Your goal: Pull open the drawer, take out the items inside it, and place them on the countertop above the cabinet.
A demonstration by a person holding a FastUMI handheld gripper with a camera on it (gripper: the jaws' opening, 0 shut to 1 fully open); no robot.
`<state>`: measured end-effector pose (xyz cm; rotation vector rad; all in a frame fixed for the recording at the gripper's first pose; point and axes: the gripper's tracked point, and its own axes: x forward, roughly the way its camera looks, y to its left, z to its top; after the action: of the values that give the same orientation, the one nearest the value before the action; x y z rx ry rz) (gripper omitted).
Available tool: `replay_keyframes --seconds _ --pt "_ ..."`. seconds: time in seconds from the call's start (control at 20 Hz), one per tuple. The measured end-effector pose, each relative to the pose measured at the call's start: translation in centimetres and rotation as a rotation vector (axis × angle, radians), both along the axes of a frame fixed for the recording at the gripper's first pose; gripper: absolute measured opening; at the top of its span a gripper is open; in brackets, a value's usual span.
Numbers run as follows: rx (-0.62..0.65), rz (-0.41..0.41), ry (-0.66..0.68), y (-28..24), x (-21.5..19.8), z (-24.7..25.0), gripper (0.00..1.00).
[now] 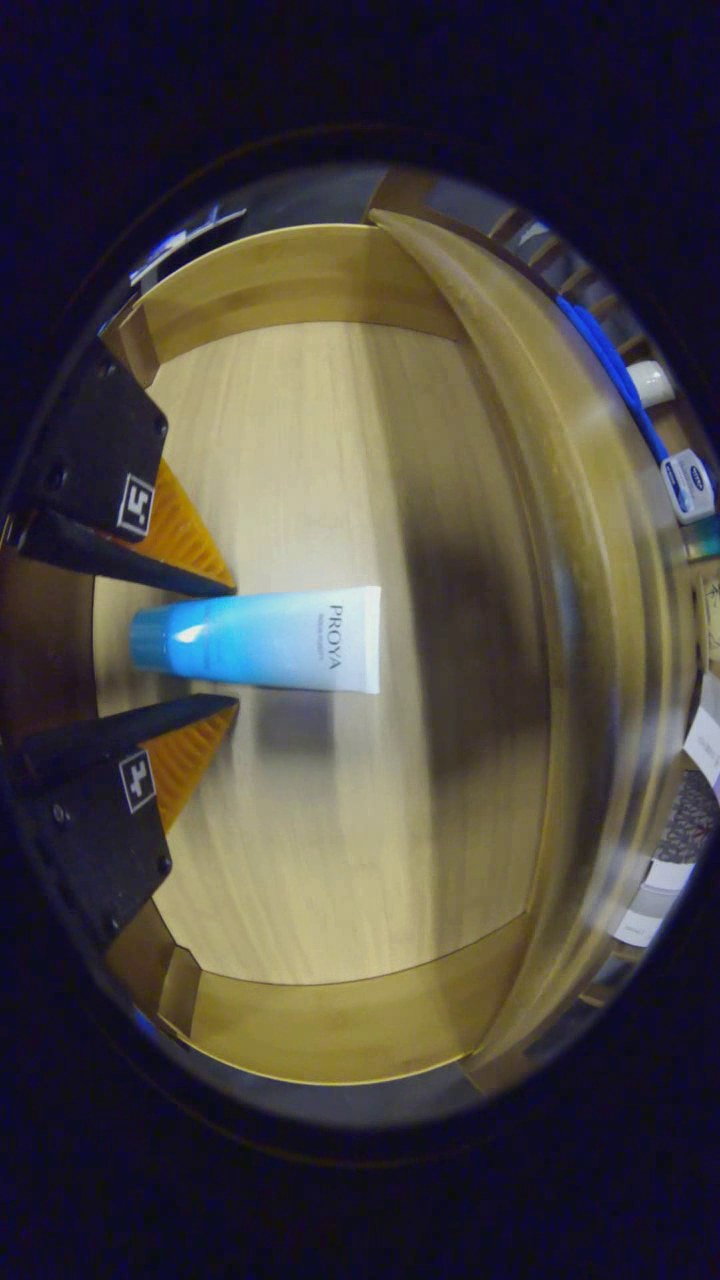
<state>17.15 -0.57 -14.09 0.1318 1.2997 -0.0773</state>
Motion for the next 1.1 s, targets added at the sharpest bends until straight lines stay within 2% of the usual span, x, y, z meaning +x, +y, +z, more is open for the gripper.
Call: replay_keyframes --seconds 0.05,0.15,0.75,1.1 --pt "0.001 0.001 0.005 0.0 -0.2 -0.5 0.49" --pt "0.006 0.006 -0.001 0.0 -0.5 0.7 0.46" --pt "-0.024 0.053 -0.159 -0.5 -2.3 10.4 0.45" --pt "-0.037 0.034 -0.231 -1.0 0.6 15.8 0.45"
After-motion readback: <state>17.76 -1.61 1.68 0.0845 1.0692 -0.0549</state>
